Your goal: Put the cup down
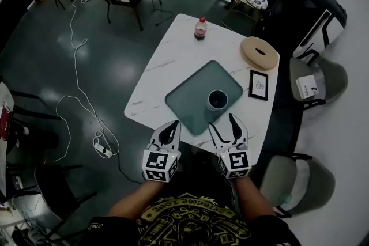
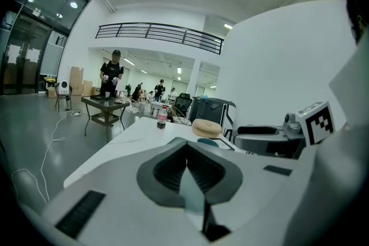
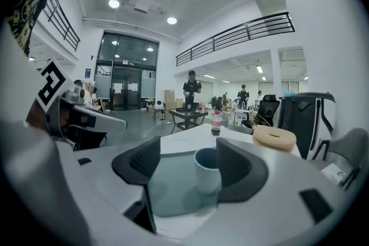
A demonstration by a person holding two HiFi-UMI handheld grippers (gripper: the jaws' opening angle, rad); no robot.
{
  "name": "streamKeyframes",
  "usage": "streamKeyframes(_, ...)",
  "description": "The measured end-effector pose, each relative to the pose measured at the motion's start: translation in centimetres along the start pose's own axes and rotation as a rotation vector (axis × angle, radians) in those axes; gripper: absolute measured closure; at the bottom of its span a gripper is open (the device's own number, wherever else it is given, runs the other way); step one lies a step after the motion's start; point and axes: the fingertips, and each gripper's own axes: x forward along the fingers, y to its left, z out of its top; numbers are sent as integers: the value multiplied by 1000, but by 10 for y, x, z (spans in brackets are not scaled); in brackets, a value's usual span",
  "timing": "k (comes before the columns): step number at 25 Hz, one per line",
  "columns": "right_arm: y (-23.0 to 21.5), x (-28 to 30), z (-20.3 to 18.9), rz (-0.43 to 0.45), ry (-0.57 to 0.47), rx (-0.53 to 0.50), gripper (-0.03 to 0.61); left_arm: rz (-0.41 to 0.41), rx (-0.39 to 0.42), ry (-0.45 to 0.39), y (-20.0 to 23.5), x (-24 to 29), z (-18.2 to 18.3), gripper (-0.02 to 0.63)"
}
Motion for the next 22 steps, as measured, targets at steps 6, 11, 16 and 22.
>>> streamKeyframes(6, 19, -33, 12, -63, 2, -13, 484, -12, -12, -36, -6, -27, 3, 601)
streamKeyframes(11, 35, -54, 19, -45, 14, -23, 571, -7, -27, -67, -15, -48, 7, 601)
streamKeyframes(16, 46, -71, 30, -9, -2, -20, 571, 22, -38, -103, -24, -67, 11, 601)
streamKeyframes(22, 53, -103, 38, 86, -19, -69, 572, 88, -43, -145, -54, -94, 16, 601)
